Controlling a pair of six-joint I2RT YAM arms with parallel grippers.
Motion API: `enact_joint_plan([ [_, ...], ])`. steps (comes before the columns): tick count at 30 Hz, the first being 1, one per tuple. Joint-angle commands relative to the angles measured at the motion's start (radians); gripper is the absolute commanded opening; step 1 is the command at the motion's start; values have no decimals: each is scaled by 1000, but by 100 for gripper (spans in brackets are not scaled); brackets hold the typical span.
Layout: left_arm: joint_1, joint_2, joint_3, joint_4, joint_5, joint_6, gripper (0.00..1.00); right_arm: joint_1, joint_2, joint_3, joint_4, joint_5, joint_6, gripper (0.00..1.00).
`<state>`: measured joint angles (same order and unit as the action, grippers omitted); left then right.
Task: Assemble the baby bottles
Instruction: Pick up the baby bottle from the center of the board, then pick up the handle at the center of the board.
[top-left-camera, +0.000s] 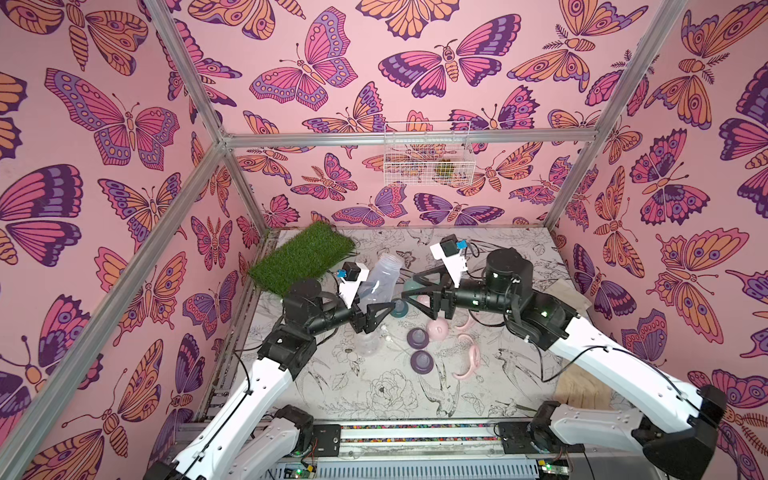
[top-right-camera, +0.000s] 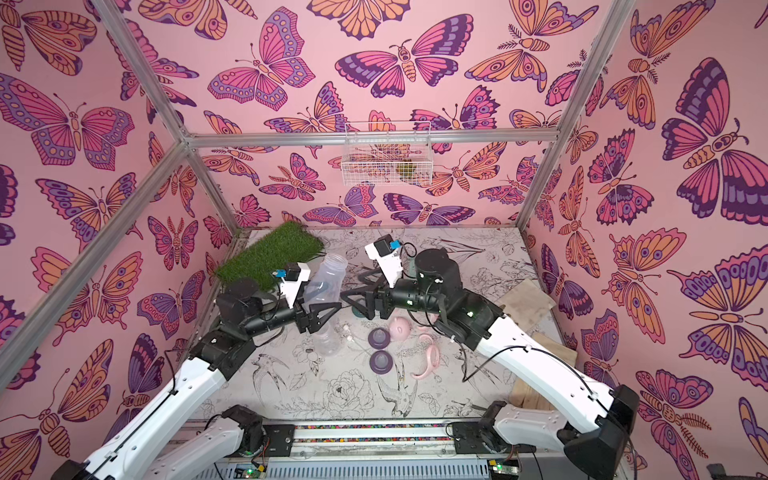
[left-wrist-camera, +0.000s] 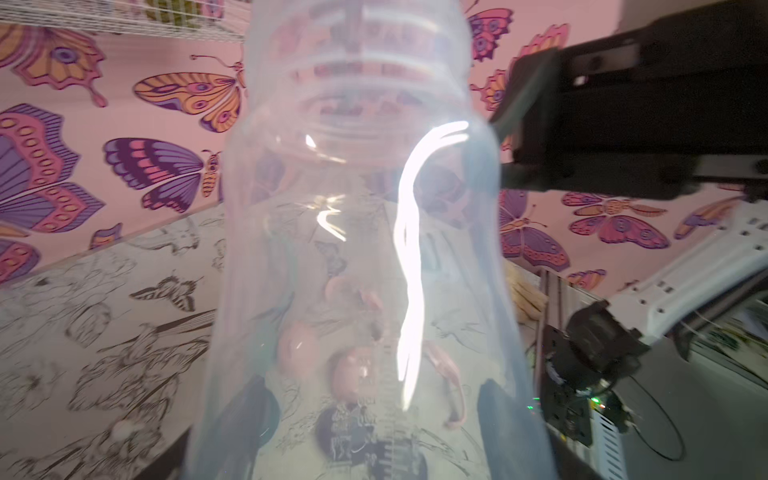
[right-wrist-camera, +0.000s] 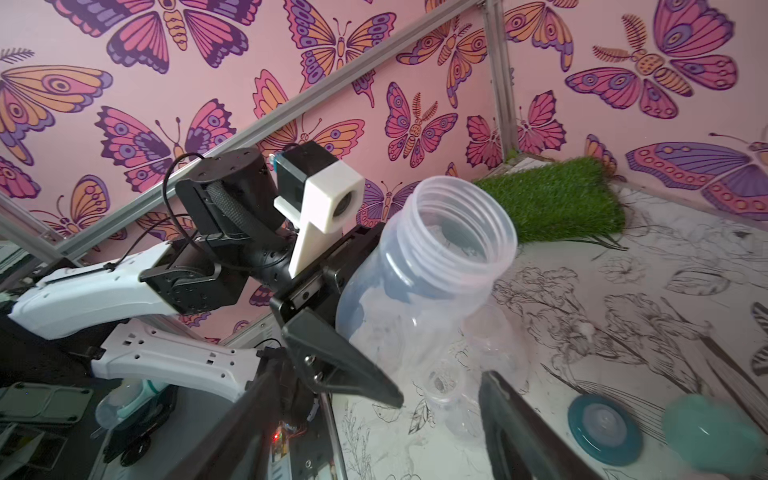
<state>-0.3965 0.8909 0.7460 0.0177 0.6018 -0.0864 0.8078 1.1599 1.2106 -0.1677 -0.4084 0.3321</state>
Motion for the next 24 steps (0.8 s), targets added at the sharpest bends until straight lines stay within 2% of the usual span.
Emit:
enact_joint_plan([
  [1,5,-10,-18,52,-204,-13,0,0,-36,-10,-127,155,-8,79],
  [4,5,-27,-26,52,-281,-9,0,-14,-65,-34,-262,332,62,77],
  [8,4,-56,-38,51,-293,13,0,-37,-112,-130,-471,540,197,69],
  [12,1,-58,-34,49,-286,17,0,-99,-180,-304,-540,464,344,60],
  [17,-13,-50,-30,48,-279,19,0,-128,-282,-492,-537,373,477,57],
  [24,-76,-35,-1,18,-350,79,0,-133,-341,-711,-367,265,645,46],
])
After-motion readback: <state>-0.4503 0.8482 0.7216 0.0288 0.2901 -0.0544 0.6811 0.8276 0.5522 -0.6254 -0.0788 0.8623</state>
